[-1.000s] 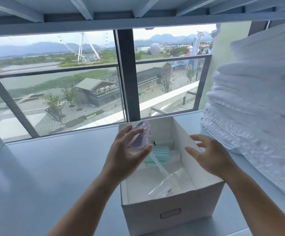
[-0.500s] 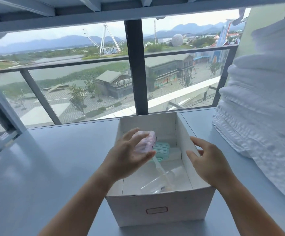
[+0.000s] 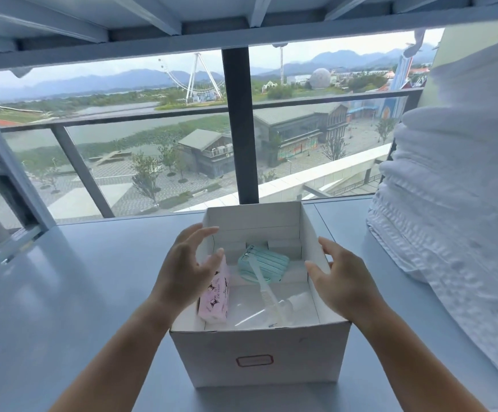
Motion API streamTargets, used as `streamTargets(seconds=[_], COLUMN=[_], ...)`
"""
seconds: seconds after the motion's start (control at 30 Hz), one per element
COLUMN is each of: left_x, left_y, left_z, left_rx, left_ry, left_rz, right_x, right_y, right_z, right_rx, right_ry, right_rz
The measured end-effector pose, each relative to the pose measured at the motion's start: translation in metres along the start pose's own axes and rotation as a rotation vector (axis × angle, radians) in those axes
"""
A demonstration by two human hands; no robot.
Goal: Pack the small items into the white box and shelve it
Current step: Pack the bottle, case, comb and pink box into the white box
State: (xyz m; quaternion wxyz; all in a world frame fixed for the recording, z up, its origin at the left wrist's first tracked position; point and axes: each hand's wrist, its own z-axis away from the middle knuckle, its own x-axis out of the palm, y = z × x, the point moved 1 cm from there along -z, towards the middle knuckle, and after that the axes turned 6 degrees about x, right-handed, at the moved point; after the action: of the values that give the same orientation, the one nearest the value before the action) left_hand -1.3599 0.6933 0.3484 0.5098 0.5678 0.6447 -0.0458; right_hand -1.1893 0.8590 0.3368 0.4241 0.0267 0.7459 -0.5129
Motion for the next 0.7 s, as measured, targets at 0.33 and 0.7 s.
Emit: streamTargets(seconds=[0.33,0.7], left_x=[-0.001,-0.008], left_y=[0.006,0.003], left_z=[0.022,0.036], left_rx=[-0.091,-0.300], left_ry=[-0.089,-0.092], left_rz=[-0.031,0.087], right_x=[-0.008,-0.007], right_y=[-0.004,0.009], right_z=[0.006,0.011], right_rx=[-0.048,0.004], right_ry=[-0.081,-0.147], right_rz=[0.026,-0.092])
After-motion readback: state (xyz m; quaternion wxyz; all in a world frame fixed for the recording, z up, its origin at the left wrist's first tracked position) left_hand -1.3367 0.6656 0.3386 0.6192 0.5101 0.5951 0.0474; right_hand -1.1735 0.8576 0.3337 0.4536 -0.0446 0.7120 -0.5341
